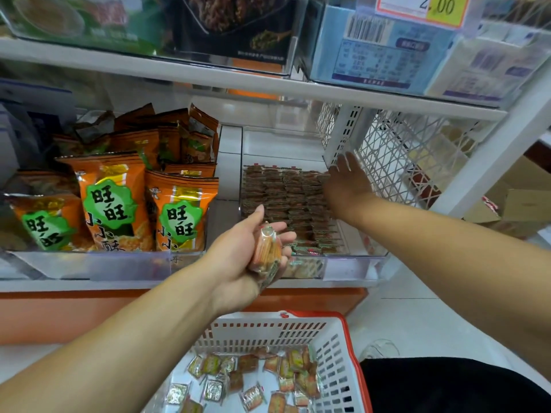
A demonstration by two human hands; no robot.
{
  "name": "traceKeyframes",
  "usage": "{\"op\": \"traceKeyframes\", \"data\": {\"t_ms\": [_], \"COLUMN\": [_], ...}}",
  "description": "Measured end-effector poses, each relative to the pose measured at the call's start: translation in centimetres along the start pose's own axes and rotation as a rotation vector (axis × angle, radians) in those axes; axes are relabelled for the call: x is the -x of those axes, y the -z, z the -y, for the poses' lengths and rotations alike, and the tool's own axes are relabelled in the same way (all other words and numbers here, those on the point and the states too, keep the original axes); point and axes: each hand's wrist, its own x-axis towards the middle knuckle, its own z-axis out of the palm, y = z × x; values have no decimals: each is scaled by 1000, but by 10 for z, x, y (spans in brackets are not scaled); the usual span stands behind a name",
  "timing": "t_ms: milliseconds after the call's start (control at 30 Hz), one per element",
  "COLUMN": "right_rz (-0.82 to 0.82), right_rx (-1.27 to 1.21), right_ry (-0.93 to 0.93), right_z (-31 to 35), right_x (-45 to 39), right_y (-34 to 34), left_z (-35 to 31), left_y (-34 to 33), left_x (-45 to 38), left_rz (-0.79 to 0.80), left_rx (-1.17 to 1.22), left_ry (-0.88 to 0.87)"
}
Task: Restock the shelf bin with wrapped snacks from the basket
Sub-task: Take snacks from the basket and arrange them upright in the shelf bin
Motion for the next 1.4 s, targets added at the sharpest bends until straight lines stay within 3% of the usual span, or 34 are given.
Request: {"op": "traceKeyframes", "data": {"t_ms": [100,167,233,400,533,633,833,1000,1033,1133,1200,1400], "right_rz": [-172,-275,-206,-121,112,247,84,119,50,-468,-622,-453], "right_rx": [-349,-760,-1079,-1370,-1961,-2238,-2272,-2307,-2300,-1926,-1711,-1598], "right_ry": [32,119,239,221,245,224,87,225,216,176,261,420], "right_z": [3,6,12,36,40,40,35,36,39,43,46,49], "right_x": [43,86,127,148,143,144,140,143,145,148,150,154], "right_y": [33,49,60,38,24,16,17,16,15,12,10,8], "left_z": [-2,0,3,7,7,6,9,9,10,12,13,7], "left_y": [-1,-2,-2,8,18,22,29,31,30,31,31,34], "left_x": [5,7,13,28,28,27,26,28,28,26,26,27], "left_rz": [-10,-19,-10,98,82,89,90,117,106,62,57,65], "left_rx": [81,106,119,165,83,-9,-96,-53,-52,-44,-30,33], "left_ry": [-10,-46,-78,-63,-159,-227,-358,-414,-420,-423,-405,-374]}}
